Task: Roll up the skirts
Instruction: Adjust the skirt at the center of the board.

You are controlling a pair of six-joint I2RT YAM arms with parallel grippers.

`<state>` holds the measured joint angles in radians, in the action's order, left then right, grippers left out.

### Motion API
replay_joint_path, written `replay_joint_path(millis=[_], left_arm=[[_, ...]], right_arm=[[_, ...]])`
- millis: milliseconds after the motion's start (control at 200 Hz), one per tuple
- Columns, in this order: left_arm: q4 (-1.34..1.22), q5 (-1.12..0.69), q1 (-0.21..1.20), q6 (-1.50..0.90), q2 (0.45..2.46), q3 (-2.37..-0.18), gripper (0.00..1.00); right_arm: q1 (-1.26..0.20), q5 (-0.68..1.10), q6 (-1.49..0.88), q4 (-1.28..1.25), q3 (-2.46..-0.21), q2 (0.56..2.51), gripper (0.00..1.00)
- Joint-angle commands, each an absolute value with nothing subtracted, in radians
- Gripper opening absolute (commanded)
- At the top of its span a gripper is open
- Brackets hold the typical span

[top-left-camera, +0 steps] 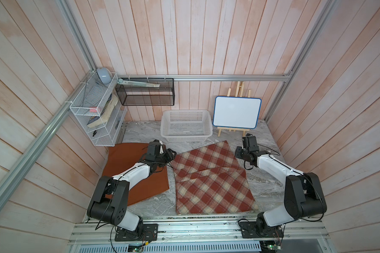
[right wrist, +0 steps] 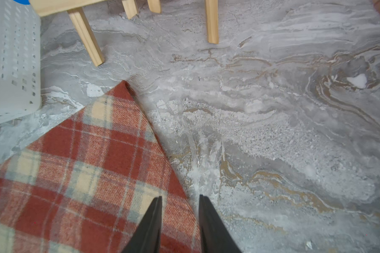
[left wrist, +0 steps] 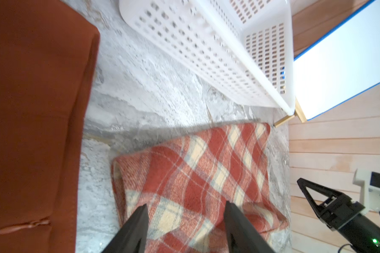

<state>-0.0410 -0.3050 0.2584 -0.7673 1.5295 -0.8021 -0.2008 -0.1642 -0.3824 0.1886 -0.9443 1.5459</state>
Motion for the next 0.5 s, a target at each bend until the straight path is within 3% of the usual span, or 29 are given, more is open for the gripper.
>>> replay_joint_path(millis=[0,230,495], left_arm=[[-0.003,-0.215,0.251,-0.741,1.591,-0.851,0.59],[-0.009,-0.168,0.248,-0.725,1.663,-0.846,0.43],[-0.089,-0.184,0.251,-0.687,1.728,-0.83,0.47]], right_arm=[[-0.192,-0.165,-0.339,0.182,-1.004,1.595,0.35],[-0.189,-0.095,-0.338,0.152,-1.063,1.646,0.35],[-0.189,-0.09,-0.314,0.15,-1.075,1.659,0.35]])
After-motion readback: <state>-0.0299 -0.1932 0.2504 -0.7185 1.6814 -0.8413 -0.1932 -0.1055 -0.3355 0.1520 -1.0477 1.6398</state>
